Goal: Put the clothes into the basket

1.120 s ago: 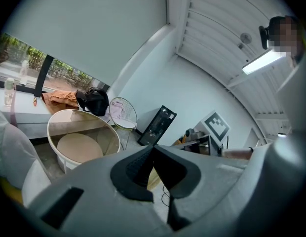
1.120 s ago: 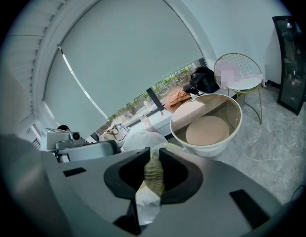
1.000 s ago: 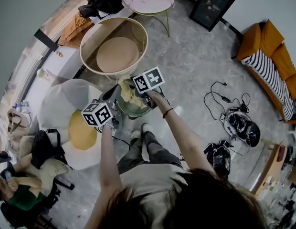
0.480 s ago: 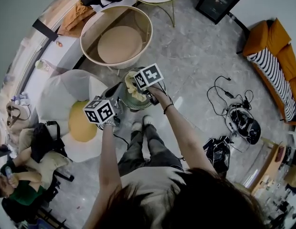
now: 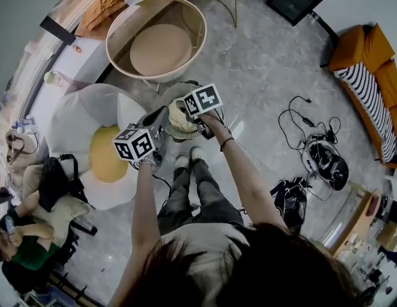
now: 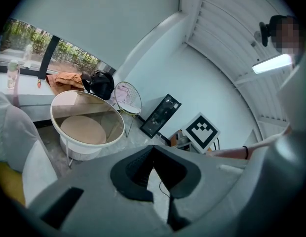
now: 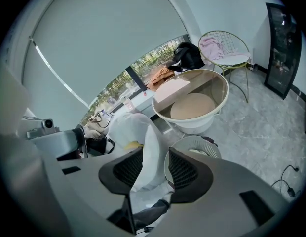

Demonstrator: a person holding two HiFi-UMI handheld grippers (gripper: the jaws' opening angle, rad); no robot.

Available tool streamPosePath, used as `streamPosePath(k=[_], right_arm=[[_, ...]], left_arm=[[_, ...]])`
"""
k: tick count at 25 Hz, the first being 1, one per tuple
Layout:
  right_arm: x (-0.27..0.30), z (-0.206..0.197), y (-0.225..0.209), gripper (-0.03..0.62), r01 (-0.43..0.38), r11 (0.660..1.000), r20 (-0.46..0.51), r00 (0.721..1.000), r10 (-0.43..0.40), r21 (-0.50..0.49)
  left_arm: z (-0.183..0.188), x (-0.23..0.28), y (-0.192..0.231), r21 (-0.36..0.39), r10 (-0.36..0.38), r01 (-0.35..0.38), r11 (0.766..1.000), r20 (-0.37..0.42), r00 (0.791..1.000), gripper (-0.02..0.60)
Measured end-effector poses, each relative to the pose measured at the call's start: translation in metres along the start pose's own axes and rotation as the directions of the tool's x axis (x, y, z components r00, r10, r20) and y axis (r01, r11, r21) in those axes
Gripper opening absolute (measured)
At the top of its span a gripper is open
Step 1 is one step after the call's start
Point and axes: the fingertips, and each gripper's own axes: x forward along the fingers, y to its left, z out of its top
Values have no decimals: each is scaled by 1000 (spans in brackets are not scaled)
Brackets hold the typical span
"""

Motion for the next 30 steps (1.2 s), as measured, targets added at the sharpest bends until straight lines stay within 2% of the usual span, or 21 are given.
streamPosePath(k=[10,14,17,26,30], right_arm=[[-6,3,-2,133,11,1000,39,999,-12,28],[-14,4,1,56,11,999,69,998,-14,38],[-24,8,8,41,0,999,106,994,-3,33],[-60,18,39,26,-70,997,248,967,60,29],[-78,23,55,23,-98,995,310,947,88,18]], left_arm=[[-3,0,-2,-2,-9,9,1000,-7,1000,11],[-2,-3,-2,-7,-12,12,1000,3,1000,11],[-2,-6,-5,-16,-8,8,1000,19,1000,11],[7,-19,-22,10,-26,25,1000,56,998,11],[19,-26,-31,56,-43,39,998,66,997,11]])
